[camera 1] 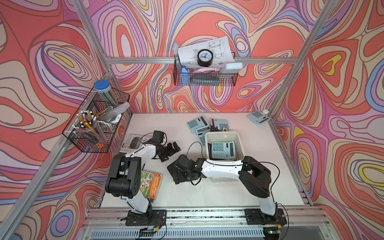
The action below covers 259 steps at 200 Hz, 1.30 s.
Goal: Put the calculator in the storage box
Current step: Pick up the calculator at the center of the board.
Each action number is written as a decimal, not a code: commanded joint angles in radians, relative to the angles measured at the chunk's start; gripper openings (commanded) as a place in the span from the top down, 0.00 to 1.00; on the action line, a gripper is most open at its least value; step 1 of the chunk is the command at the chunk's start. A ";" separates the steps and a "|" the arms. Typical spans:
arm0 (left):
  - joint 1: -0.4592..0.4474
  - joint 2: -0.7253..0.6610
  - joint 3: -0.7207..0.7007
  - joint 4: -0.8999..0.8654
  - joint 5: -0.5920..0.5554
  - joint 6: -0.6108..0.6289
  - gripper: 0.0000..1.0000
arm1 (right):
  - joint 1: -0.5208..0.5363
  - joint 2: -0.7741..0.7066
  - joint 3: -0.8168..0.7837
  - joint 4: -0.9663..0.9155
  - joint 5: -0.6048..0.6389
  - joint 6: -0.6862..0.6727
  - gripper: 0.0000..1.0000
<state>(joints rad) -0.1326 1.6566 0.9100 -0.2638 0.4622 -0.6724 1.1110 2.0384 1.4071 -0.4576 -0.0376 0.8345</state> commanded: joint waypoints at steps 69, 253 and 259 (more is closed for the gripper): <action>-0.019 -0.034 -0.229 0.094 0.019 -0.074 0.02 | -0.041 0.004 -0.080 0.300 0.082 0.121 0.08; 0.127 -0.129 -0.305 0.121 0.055 -0.101 0.01 | -0.091 -0.094 -0.234 0.520 0.085 0.248 0.25; 0.128 -0.128 -0.304 0.124 0.059 -0.101 0.01 | -0.094 -0.089 -0.239 0.534 0.076 0.252 0.26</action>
<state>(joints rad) -0.0132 1.4986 0.6479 0.0223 0.5762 -0.7834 1.0332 1.9320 1.1889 0.0269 0.0593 1.0557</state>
